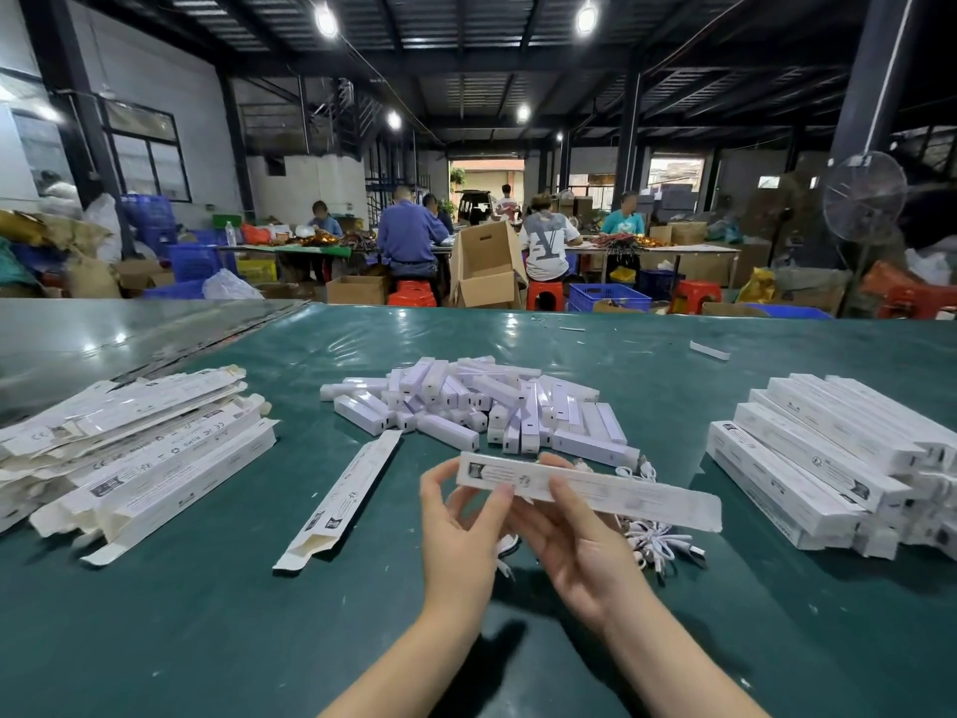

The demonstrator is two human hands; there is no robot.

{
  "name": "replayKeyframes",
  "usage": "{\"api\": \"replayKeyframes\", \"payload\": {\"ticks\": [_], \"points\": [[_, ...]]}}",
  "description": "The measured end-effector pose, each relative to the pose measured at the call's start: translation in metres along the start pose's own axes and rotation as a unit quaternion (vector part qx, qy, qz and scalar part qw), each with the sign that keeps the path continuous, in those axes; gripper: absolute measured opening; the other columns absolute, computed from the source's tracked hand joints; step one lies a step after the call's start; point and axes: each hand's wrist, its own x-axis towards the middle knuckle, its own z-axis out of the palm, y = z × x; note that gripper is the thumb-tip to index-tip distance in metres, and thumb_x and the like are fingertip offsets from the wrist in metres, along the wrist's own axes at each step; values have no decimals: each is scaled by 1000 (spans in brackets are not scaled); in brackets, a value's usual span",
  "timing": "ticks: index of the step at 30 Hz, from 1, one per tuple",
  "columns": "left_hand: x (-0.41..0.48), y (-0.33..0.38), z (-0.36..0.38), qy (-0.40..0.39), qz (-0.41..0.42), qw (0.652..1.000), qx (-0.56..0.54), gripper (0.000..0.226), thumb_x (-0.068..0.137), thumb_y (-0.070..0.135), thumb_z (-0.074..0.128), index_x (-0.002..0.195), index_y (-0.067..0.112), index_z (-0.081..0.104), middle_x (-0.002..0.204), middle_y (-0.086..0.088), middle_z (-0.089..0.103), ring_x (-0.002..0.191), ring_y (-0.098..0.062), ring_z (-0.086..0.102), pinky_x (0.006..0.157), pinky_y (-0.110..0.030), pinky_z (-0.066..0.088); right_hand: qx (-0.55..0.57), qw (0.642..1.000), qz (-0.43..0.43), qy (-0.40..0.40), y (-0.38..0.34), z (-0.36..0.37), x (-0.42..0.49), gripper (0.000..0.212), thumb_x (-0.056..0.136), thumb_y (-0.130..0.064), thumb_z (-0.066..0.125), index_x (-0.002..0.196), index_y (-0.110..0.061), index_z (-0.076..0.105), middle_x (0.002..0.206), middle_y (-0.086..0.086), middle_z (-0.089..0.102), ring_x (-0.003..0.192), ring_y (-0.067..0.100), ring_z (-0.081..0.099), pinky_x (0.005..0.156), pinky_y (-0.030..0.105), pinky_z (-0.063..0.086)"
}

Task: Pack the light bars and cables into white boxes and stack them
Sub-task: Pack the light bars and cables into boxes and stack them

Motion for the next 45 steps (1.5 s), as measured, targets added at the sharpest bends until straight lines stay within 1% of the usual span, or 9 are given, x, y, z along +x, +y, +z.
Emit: {"api": "replayKeyframes", "payload": {"ticks": [4,8,10,15,21,29,35,40,45], "points": [[16,7,-6,71,-57,991,-102,27,90,0,53,107,18,42,89,-10,63,65,-16,66,55,-23,56,-252,966,-20,-55,-5,13,1,32,68,-8,70,99,-12,64,84,2,73,75,16,68,64,24,55],[43,26,-34,180,-96,953,-226,10,91,2,55,85,9,50,77,-9,61,55,-14,63,50,-24,56,-764,641,-70,-32,-29,-7,35,31,81,-14,65,111,-19,63,112,-7,62,104,12,57,90,22,43],[50,30,-45,196,-125,934,-270,13,92,6,55,79,8,53,59,-4,65,44,-9,62,47,-21,55,-819,564,-95,42,-45,-25,52,27,86,-14,55,111,-14,64,120,0,59,113,17,51,92,27,41],[54,24,-48,164,-196,923,-288,21,96,26,49,81,12,54,59,-6,67,53,-16,65,45,-27,55,-836,510,-94,179,-65,-59,76,32,95,-28,40,105,-12,65,116,7,53,117,27,43,89,35,37],[54,20,-48,76,-237,932,-264,32,101,29,36,92,4,52,92,-15,60,86,-33,59,81,-59,46,-837,518,66,162,-70,-62,85,30,86,-15,42,116,-14,50,121,10,49,110,30,48,90,37,42],[45,26,-43,25,-251,938,-238,16,93,7,48,80,4,57,71,-11,69,68,-21,65,52,-24,56,-868,433,-118,210,-60,-56,66,15,89,-30,53,85,-23,67,91,-1,50,87,21,55,83,31,35],[53,23,-49,80,-238,942,-222,16,88,25,58,86,10,55,60,-5,67,64,-16,63,45,-21,53,-624,671,-313,252,-61,-33,51,18,82,-14,67,70,-14,54,81,0,39,67,14,48,60,15,36],[56,23,-49,100,-215,947,-219,37,76,40,64,100,15,53,87,-5,66,79,-18,64,71,-34,57,-246,921,-217,212,-57,-17,34,33,89,-4,56,68,-15,33,83,16,47,65,25,62,65,32,57],[54,25,-45,82,-205,930,-294,36,89,39,55,112,11,50,66,-4,72,56,-16,69,49,-35,57,-74,984,-82,139,-37,-19,17,25,90,8,45,96,-15,39,97,17,53,68,25,64,54,27,57]]}}
